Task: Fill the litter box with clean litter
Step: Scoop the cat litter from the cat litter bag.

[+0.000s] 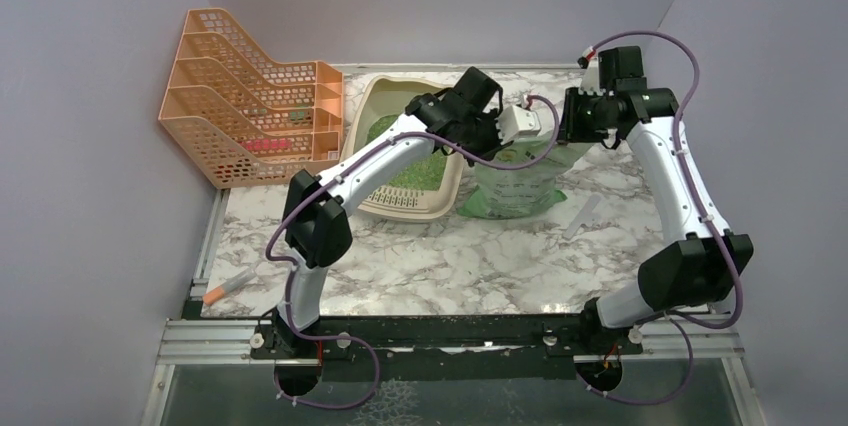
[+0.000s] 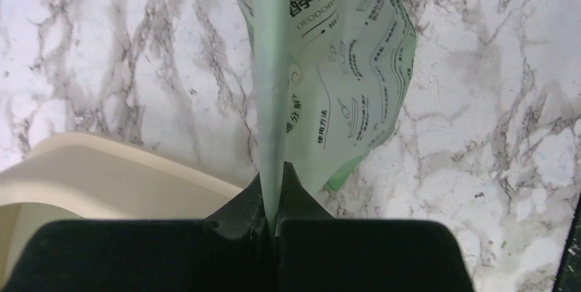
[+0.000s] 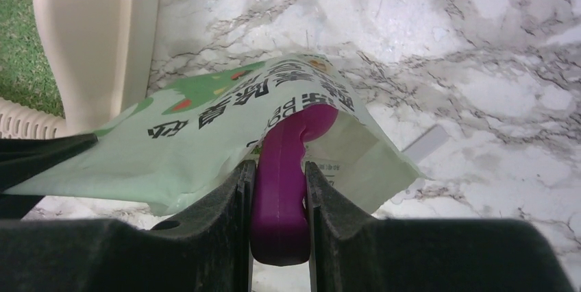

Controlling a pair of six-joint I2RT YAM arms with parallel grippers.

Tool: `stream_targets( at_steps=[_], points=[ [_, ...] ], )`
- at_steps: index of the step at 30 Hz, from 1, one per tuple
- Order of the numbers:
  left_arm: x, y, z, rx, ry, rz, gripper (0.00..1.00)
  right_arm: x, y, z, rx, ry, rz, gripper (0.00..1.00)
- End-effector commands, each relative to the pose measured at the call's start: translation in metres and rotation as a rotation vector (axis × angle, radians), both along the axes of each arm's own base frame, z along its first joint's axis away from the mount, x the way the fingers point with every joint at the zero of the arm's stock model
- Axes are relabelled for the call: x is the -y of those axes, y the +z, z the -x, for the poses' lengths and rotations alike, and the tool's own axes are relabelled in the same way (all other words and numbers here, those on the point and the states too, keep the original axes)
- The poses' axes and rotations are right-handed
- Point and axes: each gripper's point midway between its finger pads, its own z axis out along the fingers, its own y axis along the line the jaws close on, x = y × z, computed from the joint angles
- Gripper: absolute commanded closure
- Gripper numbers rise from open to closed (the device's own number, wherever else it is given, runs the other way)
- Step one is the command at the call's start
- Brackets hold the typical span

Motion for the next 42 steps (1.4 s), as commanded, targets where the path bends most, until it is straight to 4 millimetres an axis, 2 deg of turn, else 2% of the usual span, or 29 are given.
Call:
stream_targets(
  at_steps=[1, 5, 6, 10, 13, 17, 23, 27, 35, 39, 42],
  points=[
    [0.038, 0.072, -0.024, 0.212, -0.122, 0.198, 1.00, 0.004, 0.015, 0.017, -0.018, 0.004, -0.025, 0.98],
    [0.049, 0.093, -0.023, 0.259, -0.186, 0.250, 1.00, 0.004, 0.014, 0.034, -0.061, -0.019, -0.044, 0.98],
    [0.049, 0.093, -0.022, 0.258, -0.194, 0.250, 1.00, 0.003, 0.012, 0.038, -0.068, -0.018, -0.050, 0.98],
    [0.037, 0.068, -0.017, 0.227, -0.184, 0.190, 1.00, 0.008, 0.001, 0.049, -0.110, -0.047, -0.038, 0.98],
    [0.026, 0.047, -0.003, 0.165, -0.187, 0.159, 1.00, 0.008, -0.011, 0.047, -0.125, -0.041, -0.031, 0.99],
    [0.019, 0.031, 0.011, 0.084, -0.170, 0.155, 1.00, -0.008, -0.031, 0.038, -0.154, 0.028, -0.098, 0.99],
    [0.019, 0.023, 0.009, 0.071, -0.145, 0.148, 1.00, -0.027, -0.050, 0.028, -0.166, 0.107, -0.173, 0.99],
    [0.021, 0.027, 0.003, 0.099, -0.133, 0.160, 1.00, -0.044, -0.046, 0.025, -0.155, 0.167, -0.264, 0.99],
    [0.022, 0.041, -0.005, 0.155, -0.115, 0.177, 1.00, -0.068, -0.018, 0.016, -0.101, 0.282, -0.432, 0.99],
    [0.023, 0.055, -0.011, 0.206, -0.113, 0.187, 1.00, -0.056, 0.000, 0.016, -0.068, 0.269, -0.452, 0.99],
    [0.028, 0.081, -0.015, 0.260, -0.132, 0.229, 1.00, -0.039, 0.018, 0.023, -0.033, 0.224, -0.441, 0.99]
  ],
)
